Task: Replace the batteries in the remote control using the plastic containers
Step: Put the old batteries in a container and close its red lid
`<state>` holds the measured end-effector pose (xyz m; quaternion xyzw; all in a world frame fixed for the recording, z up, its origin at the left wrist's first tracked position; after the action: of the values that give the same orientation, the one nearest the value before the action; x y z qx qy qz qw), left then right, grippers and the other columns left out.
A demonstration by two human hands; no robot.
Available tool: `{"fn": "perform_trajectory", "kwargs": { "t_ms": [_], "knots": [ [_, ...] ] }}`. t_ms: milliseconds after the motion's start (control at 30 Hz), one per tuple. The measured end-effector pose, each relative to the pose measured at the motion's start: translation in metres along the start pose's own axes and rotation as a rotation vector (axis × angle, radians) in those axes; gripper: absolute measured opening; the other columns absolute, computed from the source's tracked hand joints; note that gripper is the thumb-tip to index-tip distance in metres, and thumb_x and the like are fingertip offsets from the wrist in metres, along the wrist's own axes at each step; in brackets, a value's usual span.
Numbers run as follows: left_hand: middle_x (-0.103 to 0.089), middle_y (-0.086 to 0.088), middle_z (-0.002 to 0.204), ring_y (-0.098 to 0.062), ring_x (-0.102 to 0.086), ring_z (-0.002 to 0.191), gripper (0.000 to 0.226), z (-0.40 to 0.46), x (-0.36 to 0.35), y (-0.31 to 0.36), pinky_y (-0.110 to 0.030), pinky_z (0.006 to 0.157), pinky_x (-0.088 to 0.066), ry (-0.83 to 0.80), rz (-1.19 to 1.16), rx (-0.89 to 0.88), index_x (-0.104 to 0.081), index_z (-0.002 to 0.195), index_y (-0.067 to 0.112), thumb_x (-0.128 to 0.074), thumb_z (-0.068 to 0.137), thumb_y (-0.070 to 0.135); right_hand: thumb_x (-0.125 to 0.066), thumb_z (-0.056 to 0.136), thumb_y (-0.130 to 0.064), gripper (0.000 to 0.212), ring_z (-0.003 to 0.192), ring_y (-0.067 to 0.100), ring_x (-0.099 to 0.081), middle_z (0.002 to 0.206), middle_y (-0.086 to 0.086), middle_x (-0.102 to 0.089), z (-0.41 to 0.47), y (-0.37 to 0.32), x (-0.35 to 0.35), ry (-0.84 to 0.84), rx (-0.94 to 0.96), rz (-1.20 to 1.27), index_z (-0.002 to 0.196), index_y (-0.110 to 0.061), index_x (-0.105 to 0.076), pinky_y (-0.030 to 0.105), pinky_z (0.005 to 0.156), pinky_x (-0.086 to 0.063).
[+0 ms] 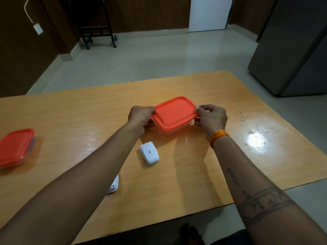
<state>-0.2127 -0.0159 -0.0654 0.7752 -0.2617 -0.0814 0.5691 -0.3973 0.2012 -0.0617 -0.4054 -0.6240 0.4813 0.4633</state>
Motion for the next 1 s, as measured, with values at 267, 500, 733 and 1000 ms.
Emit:
{"fn": "perform_trajectory", "kwargs": {
  "t_ms": [267,500,733,1000],
  "knots": [
    [-0.074,-0.018,0.101,-0.035,-0.075,0.096,0.014,-0.003,0.005,-0.001,-0.050,0.083,-0.066,-0.025,0.051,0.010,-0.068,0.089,0.004,-0.078,0.087,0.013,-0.079,0.092,-0.027,0.025,0.082,0.028,-0.078,0.104,0.013,-0.074,-0.006,0.007,-0.009,-0.115,0.002,0.036,0.114,-0.014,-0.077,0.039,0.065,-0.067],
    [-0.074,-0.008,0.095,-0.033,-0.074,0.090,0.022,-0.016,0.005,0.006,-0.051,0.084,-0.065,0.001,0.307,-0.148,-0.070,0.085,0.014,-0.076,0.092,0.034,-0.079,0.090,-0.042,0.044,0.077,0.026,-0.076,0.097,0.009,-0.073,-0.014,0.005,-0.012,-0.084,0.064,-0.012,0.123,-0.015,-0.072,0.032,0.061,-0.065],
    [-0.076,-0.002,0.079,-0.027,-0.075,0.072,0.019,-0.025,0.007,0.024,-0.045,0.077,-0.066,0.147,0.556,-0.326,-0.080,0.082,0.016,-0.076,0.092,0.031,-0.080,0.085,-0.051,0.044,0.067,0.024,-0.075,0.082,0.000,-0.067,-0.024,0.003,-0.017,-0.020,0.089,-0.018,0.111,-0.019,-0.063,0.047,0.067,-0.066],
    [-0.076,-0.020,0.081,-0.038,-0.077,0.073,0.035,-0.037,-0.005,0.019,-0.051,0.079,-0.064,0.073,0.466,-0.228,-0.069,0.081,-0.003,-0.063,0.090,0.029,-0.062,0.091,-0.060,0.056,0.103,0.031,-0.069,0.112,0.003,-0.066,-0.049,0.014,-0.037,-0.192,-0.004,-0.122,0.129,-0.020,-0.058,0.052,0.091,-0.060]
  ]
}}
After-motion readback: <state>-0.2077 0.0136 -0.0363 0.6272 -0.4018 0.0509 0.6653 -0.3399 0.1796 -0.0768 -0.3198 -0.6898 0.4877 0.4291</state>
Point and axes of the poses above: each hand's wrist, its own z-axis towards the middle knuckle, its own x-axis out of the back of the hand, y = z × x, the point moved 8 cm from there along z, towards the middle knuckle
